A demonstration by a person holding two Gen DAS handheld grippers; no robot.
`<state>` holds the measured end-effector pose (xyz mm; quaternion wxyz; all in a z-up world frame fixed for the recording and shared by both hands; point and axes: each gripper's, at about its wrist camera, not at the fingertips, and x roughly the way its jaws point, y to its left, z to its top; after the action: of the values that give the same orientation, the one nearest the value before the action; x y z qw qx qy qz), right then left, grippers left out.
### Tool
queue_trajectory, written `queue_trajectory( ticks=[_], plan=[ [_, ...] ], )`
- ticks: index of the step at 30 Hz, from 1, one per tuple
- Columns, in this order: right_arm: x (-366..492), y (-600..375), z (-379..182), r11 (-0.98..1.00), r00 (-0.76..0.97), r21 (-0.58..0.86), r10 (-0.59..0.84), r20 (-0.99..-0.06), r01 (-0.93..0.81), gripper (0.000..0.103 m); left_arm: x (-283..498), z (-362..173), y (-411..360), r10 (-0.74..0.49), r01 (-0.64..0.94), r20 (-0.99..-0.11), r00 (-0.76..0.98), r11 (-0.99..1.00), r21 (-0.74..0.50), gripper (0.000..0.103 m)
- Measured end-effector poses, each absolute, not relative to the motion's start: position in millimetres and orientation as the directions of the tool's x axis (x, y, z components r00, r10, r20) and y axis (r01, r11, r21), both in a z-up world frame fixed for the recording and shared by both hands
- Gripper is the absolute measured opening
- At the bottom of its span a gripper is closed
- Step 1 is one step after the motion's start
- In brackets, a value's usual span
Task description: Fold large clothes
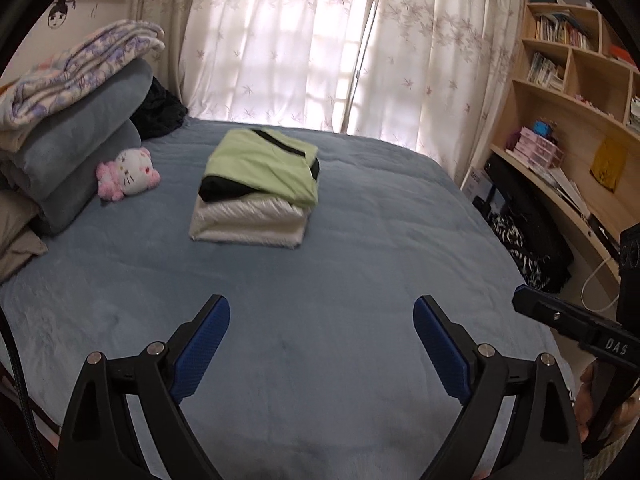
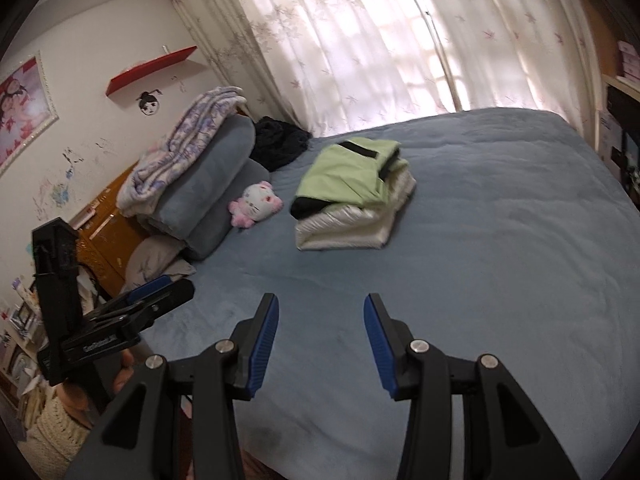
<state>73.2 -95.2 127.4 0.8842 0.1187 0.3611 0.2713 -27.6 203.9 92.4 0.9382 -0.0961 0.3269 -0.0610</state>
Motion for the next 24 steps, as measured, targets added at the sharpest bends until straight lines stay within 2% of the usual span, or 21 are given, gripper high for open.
queue_trajectory(
  ticks=[5, 10, 14, 15, 17, 24],
  plan=[
    [51.4, -101.0, 90.1, 0.864, 0.614, 0.354, 0.504, -0.607, -0.359, 0.045, -38.1, 56.1, 193.5, -0.190, 0.038, -0.610, 0.769, 0.967, -0.253, 0.093],
    [44.3, -105.6, 55.5, 0.867, 0.600, 0.392, 0.497, -0.627, -0.309, 0.045, -42.1, 24.4, 180.6, -0.128, -0.001, -0.608, 0.783, 0.978, -0.207, 0.093],
    [37.4, -104.0, 27.5, 0.896, 0.605, 0.376, 0.439, -0.665, -0.237, 0.046, -45.3, -2.0, 166.1, -0.086, -0.020, -0.628, 0.773, 0.987, -0.159, 0.093],
    [34.9, -103.3, 21.2, 0.904, 0.610, 0.368, 0.421, -0.672, -0.218, 0.047, -45.8, -8.3, 162.4, -0.079, -0.025, -0.635, 0.768, 0.988, -0.154, 0.093],
    [30.2, -102.7, 11.3, 0.917, 0.620, 0.352, 0.388, -0.682, -0.187, 0.058, -46.1, -17.9, 158.2, -0.068, -0.039, -0.647, 0.759, 0.988, -0.149, 0.093],
    [20.5, -95.3, -12.8, 0.951, 0.627, 0.280, 0.300, -0.719, -0.134, 0.073, -50.2, -48.2, 143.1, -0.059, -0.048, -0.700, 0.712, 0.990, -0.133, 0.093]
  ],
)
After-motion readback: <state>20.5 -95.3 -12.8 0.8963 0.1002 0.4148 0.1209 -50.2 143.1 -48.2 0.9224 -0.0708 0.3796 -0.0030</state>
